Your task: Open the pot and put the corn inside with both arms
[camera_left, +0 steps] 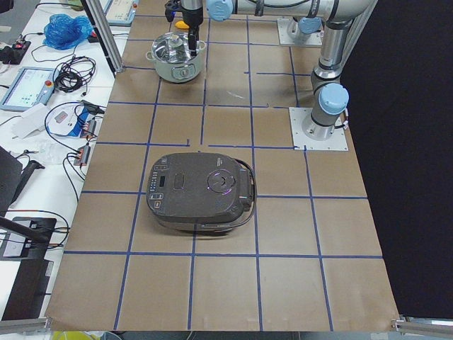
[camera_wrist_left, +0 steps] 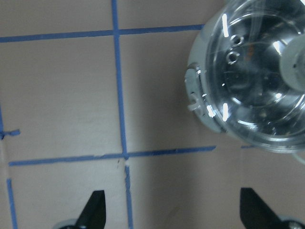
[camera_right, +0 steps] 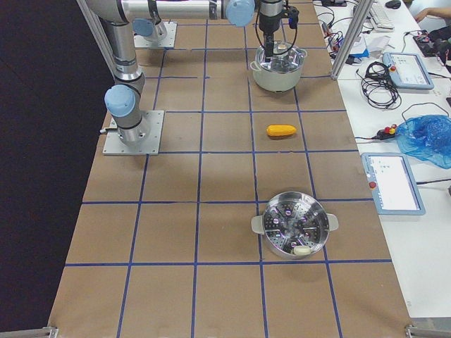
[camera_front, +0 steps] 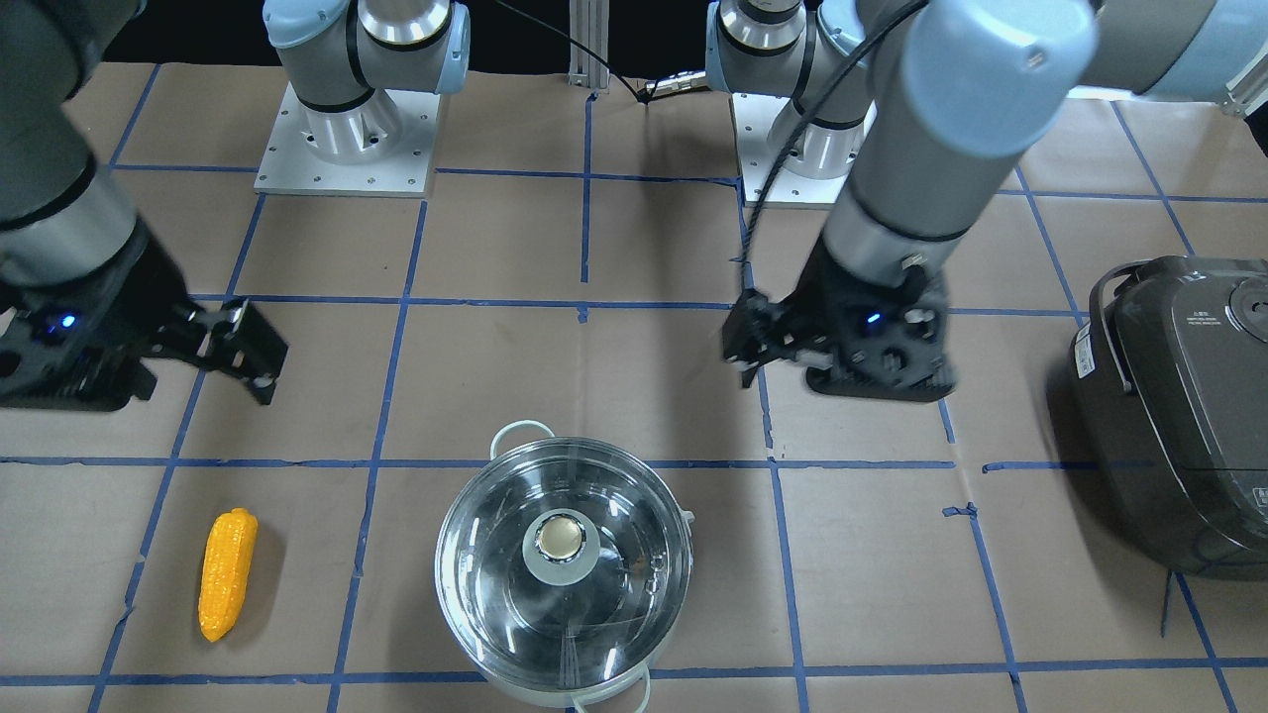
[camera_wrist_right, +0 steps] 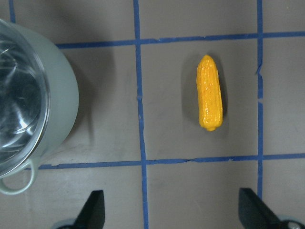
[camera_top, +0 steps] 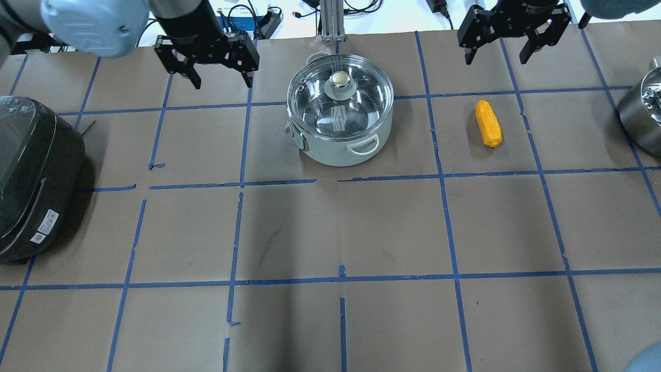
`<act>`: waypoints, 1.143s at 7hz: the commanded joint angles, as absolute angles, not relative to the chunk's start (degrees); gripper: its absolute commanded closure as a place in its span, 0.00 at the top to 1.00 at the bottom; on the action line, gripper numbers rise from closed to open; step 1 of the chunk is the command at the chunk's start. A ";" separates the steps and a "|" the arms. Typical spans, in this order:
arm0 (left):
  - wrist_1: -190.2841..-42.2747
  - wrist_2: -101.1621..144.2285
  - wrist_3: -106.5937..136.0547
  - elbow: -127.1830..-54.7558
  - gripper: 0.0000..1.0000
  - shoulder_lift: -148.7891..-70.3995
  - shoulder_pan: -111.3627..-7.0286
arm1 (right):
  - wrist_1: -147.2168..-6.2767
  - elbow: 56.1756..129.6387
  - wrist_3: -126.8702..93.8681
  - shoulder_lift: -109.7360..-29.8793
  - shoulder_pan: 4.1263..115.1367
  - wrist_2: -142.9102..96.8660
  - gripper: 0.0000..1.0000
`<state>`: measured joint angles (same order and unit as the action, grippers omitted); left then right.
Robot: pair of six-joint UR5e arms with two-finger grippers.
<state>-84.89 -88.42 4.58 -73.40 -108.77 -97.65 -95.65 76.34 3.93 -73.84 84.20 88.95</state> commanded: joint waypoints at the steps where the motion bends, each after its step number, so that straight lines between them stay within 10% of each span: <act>1: -83.14 -87.90 14.89 -61.84 1.00 -120.27 -105.97 | -103.40 76.46 13.48 -65.16 79.64 88.86 1.00; 6: -78.93 -86.13 19.86 -55.55 1.00 -129.64 -109.42 | -128.11 92.26 21.51 -56.69 78.32 88.51 0.97; 8: -78.84 -86.39 18.64 -55.55 1.00 -129.81 -109.42 | -128.50 92.99 21.53 -56.34 78.22 88.94 0.80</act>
